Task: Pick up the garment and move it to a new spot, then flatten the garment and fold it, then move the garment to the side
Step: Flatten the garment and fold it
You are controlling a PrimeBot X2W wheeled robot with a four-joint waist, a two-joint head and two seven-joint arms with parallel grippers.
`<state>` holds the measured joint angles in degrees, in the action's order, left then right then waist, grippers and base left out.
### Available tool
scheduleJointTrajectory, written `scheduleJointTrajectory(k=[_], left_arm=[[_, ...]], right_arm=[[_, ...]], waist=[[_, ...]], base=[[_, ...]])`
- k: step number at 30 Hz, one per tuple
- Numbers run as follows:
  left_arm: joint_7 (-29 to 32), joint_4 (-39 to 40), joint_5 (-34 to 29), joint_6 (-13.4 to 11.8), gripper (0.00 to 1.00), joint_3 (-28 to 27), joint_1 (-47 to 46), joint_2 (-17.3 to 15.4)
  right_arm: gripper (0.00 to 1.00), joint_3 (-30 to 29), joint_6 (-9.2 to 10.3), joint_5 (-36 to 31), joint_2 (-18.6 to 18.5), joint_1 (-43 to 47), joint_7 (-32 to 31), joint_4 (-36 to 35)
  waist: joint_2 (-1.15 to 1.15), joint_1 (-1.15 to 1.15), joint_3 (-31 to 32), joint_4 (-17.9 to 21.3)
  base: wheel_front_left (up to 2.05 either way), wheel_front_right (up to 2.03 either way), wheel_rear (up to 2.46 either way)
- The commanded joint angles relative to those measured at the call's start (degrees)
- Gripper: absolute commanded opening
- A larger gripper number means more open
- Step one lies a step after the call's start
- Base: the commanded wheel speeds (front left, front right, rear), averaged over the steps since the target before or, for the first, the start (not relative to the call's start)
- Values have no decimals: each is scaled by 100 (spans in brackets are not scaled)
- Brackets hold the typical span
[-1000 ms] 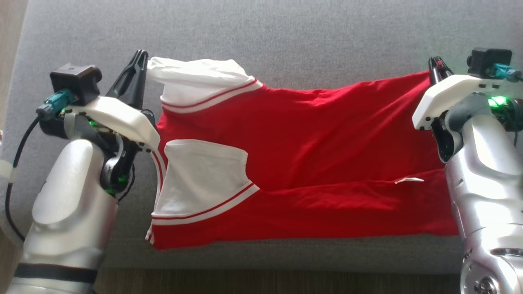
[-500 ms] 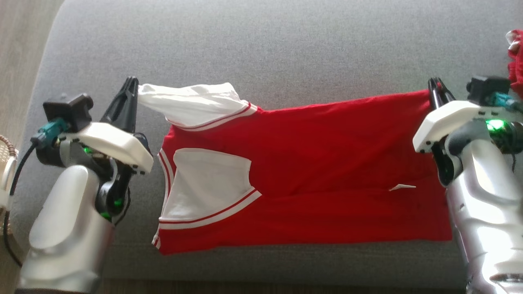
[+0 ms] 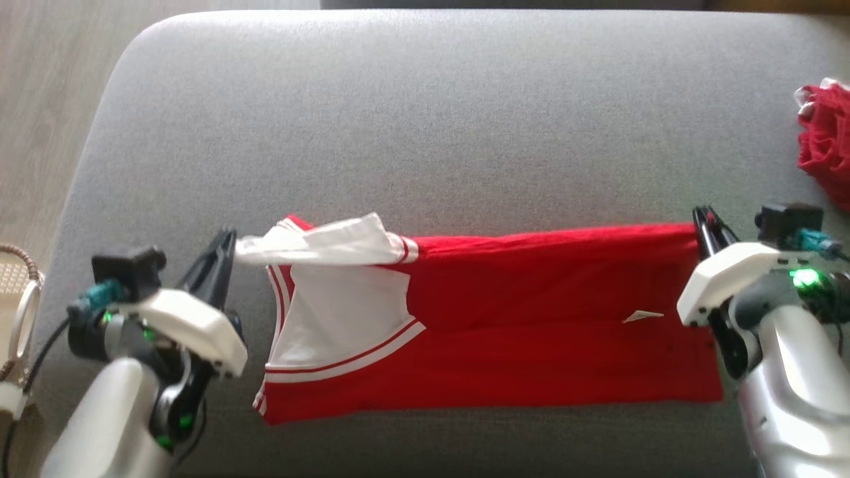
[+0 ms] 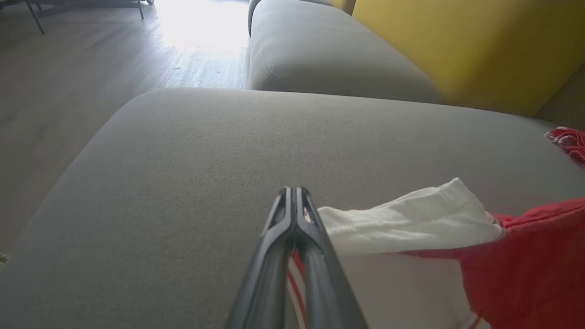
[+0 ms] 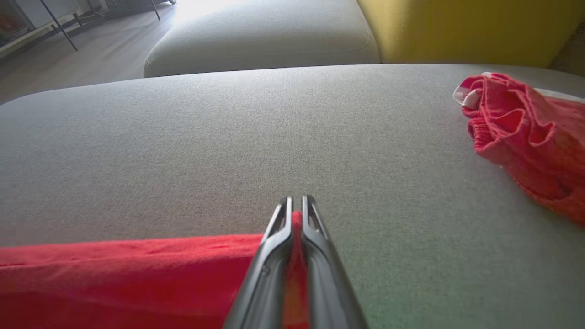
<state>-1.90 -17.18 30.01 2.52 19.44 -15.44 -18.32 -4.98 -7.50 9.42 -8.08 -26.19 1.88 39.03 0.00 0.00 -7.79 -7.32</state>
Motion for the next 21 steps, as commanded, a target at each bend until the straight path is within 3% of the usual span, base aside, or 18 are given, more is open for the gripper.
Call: scheduleJointTrajectory(k=[1,11,21], left_arm=[[60,289,57,-24,0,-230,-64,-268],[674,993,283,98,0,-31,825,-633],[991,1290,135,115,0,151,1169,-1002]], right_arm=[[0,126,1,69,-59,34,-97,-372],[0,144,1,253,-182,925,-994,-1514],[0,219,1,358,-242,1379,-1606,-2119]], waist=[[0,0,55,24],[0,0,173,63],[0,0,230,89]], base=[[0,0,0],[0,0,0],[0,0,0]])
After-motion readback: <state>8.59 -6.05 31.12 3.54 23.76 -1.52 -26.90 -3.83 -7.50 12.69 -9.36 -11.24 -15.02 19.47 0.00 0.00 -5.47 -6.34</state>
